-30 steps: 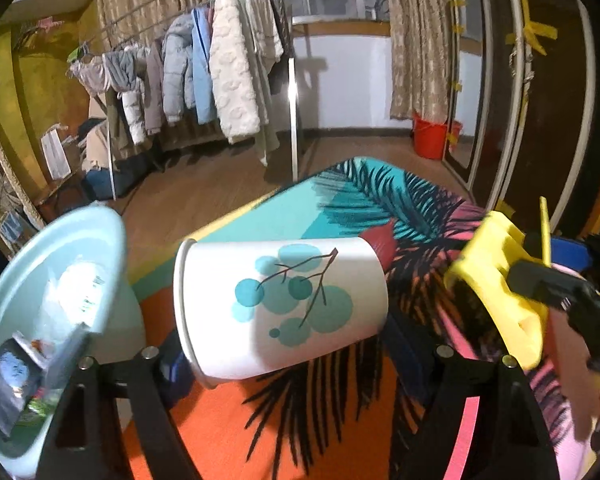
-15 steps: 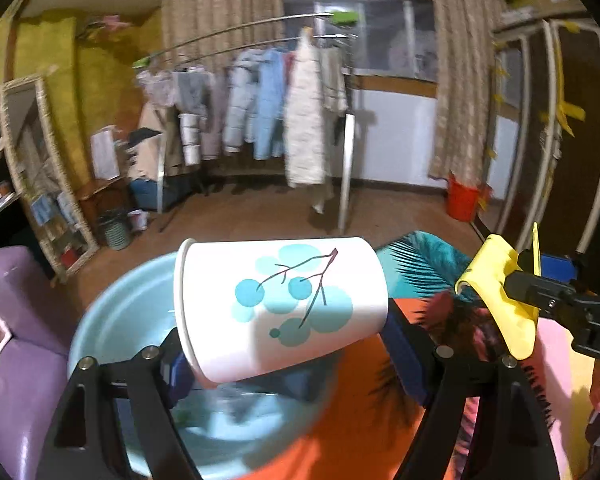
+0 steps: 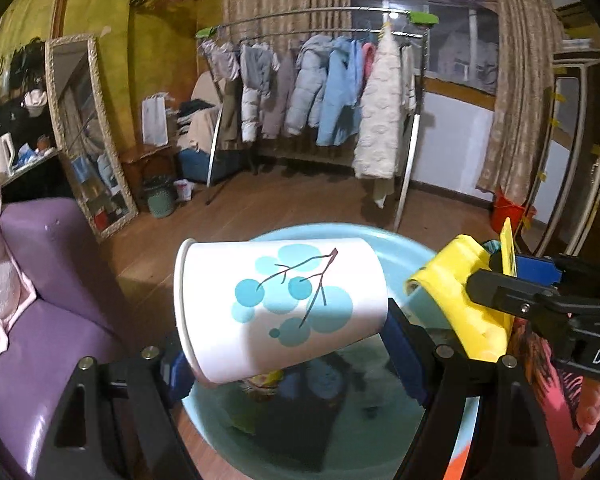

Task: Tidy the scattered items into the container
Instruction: 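Lower the white cup and yellow card holder into the blue basin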

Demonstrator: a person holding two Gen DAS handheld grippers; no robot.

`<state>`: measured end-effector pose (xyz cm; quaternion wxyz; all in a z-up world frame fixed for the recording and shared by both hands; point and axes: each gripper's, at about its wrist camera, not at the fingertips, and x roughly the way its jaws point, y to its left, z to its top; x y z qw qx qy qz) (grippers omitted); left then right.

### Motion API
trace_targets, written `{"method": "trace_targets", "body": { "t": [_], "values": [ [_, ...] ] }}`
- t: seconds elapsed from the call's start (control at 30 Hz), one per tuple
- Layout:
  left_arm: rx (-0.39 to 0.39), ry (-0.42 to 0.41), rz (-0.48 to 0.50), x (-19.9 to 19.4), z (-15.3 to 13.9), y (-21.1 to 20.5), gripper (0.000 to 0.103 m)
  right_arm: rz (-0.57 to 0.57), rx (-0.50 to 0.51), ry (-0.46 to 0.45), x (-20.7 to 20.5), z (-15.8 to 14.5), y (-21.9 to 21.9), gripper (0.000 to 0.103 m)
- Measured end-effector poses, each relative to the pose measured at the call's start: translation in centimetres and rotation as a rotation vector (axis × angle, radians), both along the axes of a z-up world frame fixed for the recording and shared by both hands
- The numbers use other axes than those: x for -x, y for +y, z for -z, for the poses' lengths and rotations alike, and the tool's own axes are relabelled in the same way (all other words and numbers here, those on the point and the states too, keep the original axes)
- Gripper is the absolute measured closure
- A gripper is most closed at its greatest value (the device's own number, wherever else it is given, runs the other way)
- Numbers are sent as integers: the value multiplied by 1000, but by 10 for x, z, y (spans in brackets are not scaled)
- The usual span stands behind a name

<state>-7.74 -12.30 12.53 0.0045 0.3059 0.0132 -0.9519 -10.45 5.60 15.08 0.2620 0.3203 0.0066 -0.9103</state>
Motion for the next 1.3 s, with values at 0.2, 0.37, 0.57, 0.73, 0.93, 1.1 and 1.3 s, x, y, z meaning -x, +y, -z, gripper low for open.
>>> {"method": "trace_targets", "body": {
  "t": [0.2, 0.37, 0.57, 0.73, 0.93, 1.1, 1.3],
  "values": [
    [-16, -30, -11, 12, 16, -9, 19, -4, -15, -48, 26, 22, -24, 50],
    [-10, -50, -20, 21, 22, -10, 19, 11, -36, -76, 38, 37, -29, 50],
    [3, -84, -30, 30, 33, -11, 19, 37, -63, -96, 51, 49, -33, 50],
    [16, -104, -28, 34, 41, -8, 18, 53, -98, -101, 58, 56, -36, 49],
    [16, -105, -33, 33, 40, -8, 13, 71, -104, -98, 60, 57, -33, 37],
    [4, -106, -43, 31, 34, -10, 10, 74, -75, -79, 55, 50, -26, 16],
    [13, -71, -56, 22, 17, -9, 0, 104, -16, -42, 46, 32, -9, 10]
  ]
}}
